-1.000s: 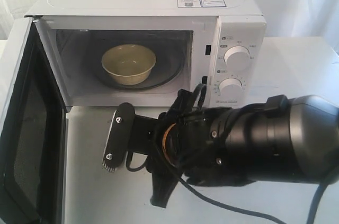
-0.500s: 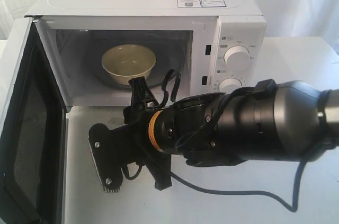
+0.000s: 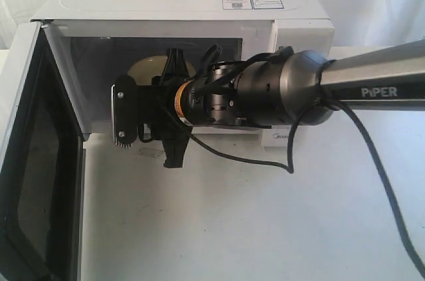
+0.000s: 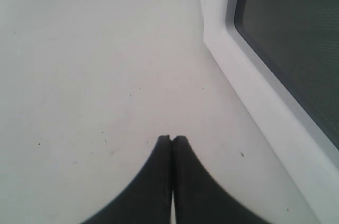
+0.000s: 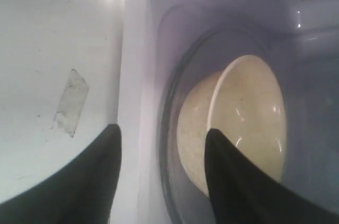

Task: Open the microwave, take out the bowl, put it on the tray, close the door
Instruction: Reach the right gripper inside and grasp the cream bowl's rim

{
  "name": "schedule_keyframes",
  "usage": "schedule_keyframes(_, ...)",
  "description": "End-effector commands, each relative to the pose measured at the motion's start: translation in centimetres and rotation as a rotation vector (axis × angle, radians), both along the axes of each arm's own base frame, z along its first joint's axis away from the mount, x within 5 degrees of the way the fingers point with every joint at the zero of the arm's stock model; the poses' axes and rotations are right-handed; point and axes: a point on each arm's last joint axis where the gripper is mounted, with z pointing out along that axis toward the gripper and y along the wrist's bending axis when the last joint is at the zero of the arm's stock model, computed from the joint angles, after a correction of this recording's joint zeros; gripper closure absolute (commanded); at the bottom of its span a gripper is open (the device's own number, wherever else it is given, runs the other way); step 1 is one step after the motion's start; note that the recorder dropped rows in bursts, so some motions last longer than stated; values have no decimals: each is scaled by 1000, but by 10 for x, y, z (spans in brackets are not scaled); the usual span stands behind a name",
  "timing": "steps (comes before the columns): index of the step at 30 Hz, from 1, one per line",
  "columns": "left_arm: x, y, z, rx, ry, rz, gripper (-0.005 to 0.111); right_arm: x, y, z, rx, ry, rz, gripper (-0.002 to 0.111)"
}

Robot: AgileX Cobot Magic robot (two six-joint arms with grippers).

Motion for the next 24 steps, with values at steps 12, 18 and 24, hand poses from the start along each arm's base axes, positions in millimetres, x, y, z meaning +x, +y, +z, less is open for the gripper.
schedule_keyframes(12,0,0,-1,-7,0,1,107,40,6,-6,95,15,-92,62)
schedule_keyframes(18,0,0,-1,-7,0,1,107,52,5,-18,94,25,-109,62)
schedule_keyframes(24,0,0,-1,-7,0,1,107,58,6,-19,125,21,-97,62)
